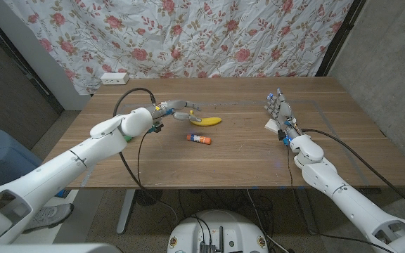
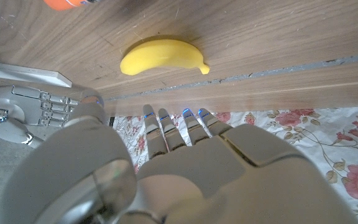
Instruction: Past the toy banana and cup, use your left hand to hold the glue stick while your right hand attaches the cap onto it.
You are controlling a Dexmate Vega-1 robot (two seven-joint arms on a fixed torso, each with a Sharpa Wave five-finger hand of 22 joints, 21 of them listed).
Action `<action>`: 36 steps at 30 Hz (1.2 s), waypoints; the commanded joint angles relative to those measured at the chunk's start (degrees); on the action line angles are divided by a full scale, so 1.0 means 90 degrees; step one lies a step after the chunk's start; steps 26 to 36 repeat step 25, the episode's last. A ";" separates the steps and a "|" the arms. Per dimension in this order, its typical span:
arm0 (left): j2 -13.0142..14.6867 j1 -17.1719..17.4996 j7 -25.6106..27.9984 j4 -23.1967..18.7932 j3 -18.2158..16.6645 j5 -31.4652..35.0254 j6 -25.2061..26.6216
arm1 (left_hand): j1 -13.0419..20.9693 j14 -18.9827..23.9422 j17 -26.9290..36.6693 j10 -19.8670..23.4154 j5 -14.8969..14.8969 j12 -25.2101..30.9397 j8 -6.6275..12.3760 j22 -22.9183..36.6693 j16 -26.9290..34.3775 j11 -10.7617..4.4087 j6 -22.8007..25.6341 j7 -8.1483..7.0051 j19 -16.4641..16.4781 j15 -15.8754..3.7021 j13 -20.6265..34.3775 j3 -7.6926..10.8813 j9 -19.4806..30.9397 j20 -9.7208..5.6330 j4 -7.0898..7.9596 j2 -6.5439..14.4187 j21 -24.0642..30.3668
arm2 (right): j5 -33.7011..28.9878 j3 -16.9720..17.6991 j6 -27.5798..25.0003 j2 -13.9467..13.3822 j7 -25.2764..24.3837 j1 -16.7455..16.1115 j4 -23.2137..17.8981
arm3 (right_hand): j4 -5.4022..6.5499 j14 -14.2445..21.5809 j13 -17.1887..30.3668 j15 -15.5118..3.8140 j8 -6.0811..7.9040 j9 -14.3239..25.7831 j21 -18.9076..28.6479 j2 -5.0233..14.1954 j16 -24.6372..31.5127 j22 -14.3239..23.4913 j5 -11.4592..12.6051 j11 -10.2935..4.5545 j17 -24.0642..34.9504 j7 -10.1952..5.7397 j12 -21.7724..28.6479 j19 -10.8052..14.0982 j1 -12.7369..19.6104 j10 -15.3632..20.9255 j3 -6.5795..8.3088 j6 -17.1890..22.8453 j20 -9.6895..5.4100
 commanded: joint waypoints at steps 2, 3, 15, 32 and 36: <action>-0.0325 0.0084 0.0836 0.0887 -0.0166 -0.0925 -0.0642 | -0.0016 0.0117 -0.0007 0.0080 -0.0004 0.0061 0.0052 0.0022 0.0035 0.0058 0.0016 0.0036 0.0093 -0.0176 -0.0005 0.0077 0.0011 -0.0008 0.0001 0.0123 0.0046 | -0.0111 -0.0066 0.0194 0.0166 -0.0005 0.0165 0.0209 | 0.0040 0.0067 0.0012 -0.0003 0.0049 0.0013 0.0046 -0.0003 0.0037 0.0011 0.0030 0.0040 0.0010 0.0033 0.0050 0.0088 -0.0056 0.0041 0.0008 0.0050 -0.0010; -0.0370 0.0077 0.0893 0.1004 -0.0165 -0.0997 -0.0774 | -0.0033 0.0130 -0.0005 0.0086 -0.0004 0.0065 0.0059 0.0022 0.0039 0.0061 0.0033 0.0041 0.0095 -0.0172 -0.0005 0.0080 0.0011 -0.0008 0.0009 0.0138 0.0044 | -0.0101 -0.0072 0.0197 0.0170 0.0027 0.0180 0.0232 | 0.0041 0.0065 0.0012 -0.0011 0.0051 0.0013 0.0046 -0.0001 0.0036 0.0011 0.0032 0.0037 0.0009 0.0029 0.0050 0.0090 -0.0059 0.0043 0.0010 0.0055 -0.0014; -0.0815 0.0292 0.1580 0.1485 -0.0347 -0.1779 -0.1107 | -0.0171 0.0220 0.0002 0.0146 -0.0002 0.0091 0.0066 0.0021 0.0048 0.0094 0.0056 0.0081 0.0209 -0.0150 -0.0006 0.0113 0.0007 -0.0009 0.0061 0.0272 0.0060 | -0.0129 -0.0105 0.0270 0.0294 -0.0008 0.0261 0.0405 | 0.0052 0.0115 0.0012 -0.0015 0.0075 0.0013 0.0057 0.0018 0.0051 0.0010 0.0047 0.0051 0.0005 0.0017 0.0077 0.0135 -0.0080 0.0111 0.0031 0.0129 -0.0023; -0.1270 0.0301 0.2101 0.2013 -0.0376 -0.2134 -0.1650 | -0.0424 0.0337 0.0013 0.0179 0.0023 0.0100 0.0066 0.0021 0.0043 0.0299 0.0076 0.0180 0.0685 -0.0089 -0.0001 0.0212 0.0003 -0.0010 0.0155 0.0574 0.0157 | -0.0066 -0.0134 0.0299 0.0430 0.0015 0.0322 0.0432 | 0.0051 0.0186 0.0014 -0.0023 0.0094 0.0014 0.0072 0.0053 0.0069 0.0010 0.0066 0.0046 -0.0004 0.0010 0.0092 0.0206 -0.0076 0.0168 0.0074 0.0209 -0.0035; -0.1270 0.0301 0.2101 0.2013 -0.0376 -0.2134 -0.1650 | -0.0424 0.0337 0.0013 0.0179 0.0023 0.0100 0.0066 0.0021 0.0043 0.0299 0.0076 0.0180 0.0685 -0.0089 -0.0001 0.0212 0.0003 -0.0010 0.0155 0.0574 0.0157 | -0.0066 -0.0134 0.0299 0.0430 0.0015 0.0322 0.0432 | 0.0051 0.0186 0.0014 -0.0023 0.0094 0.0014 0.0072 0.0053 0.0069 0.0010 0.0066 0.0046 -0.0004 0.0010 0.0092 0.0206 -0.0076 0.0168 0.0074 0.0209 -0.0035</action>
